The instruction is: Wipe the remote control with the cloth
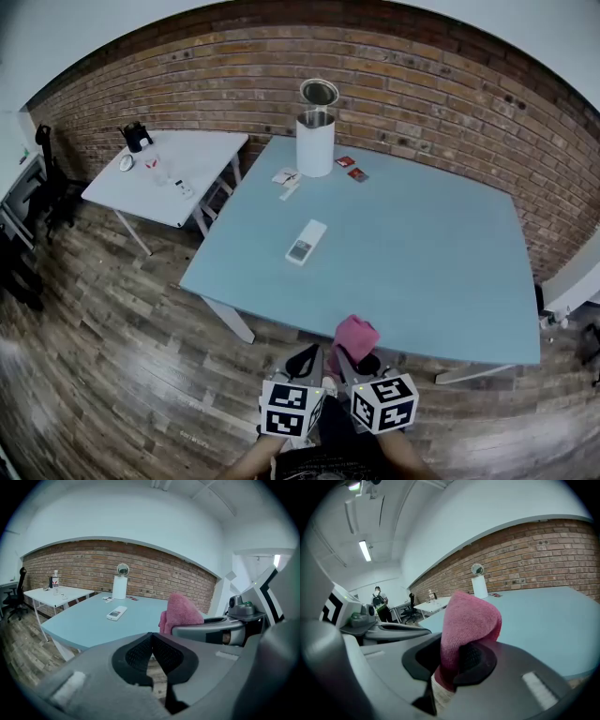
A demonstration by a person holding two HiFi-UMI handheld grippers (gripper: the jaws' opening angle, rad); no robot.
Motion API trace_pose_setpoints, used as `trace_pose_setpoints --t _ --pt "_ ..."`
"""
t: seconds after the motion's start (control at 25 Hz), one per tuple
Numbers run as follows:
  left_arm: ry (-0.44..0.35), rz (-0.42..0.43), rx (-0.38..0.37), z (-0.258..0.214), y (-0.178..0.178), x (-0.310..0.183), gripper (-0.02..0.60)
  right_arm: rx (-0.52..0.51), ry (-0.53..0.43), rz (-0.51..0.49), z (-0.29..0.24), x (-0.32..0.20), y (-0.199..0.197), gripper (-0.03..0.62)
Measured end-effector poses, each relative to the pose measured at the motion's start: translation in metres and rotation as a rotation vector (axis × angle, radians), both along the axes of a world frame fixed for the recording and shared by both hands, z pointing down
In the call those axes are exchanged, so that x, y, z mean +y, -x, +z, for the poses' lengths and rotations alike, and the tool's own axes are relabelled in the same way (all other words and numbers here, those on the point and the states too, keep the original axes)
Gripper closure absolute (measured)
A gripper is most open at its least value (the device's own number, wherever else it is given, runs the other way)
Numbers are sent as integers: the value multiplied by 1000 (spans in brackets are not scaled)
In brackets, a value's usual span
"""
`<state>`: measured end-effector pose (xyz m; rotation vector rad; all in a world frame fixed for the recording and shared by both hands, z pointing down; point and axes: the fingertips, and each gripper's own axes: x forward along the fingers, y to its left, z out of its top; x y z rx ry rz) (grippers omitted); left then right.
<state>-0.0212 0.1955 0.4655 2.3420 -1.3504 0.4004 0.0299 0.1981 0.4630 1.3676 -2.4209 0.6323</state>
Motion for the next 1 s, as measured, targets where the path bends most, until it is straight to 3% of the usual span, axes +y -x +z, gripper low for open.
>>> trace_pose_setpoints --t 0.48,1.0 --pt "40 -38 -8 15 -4 -91 580 18 73 -98 11 -89 -2 528" --pt "85 -127 -52 41 5 -175 580 87 136 -297 12 -181 4 528"
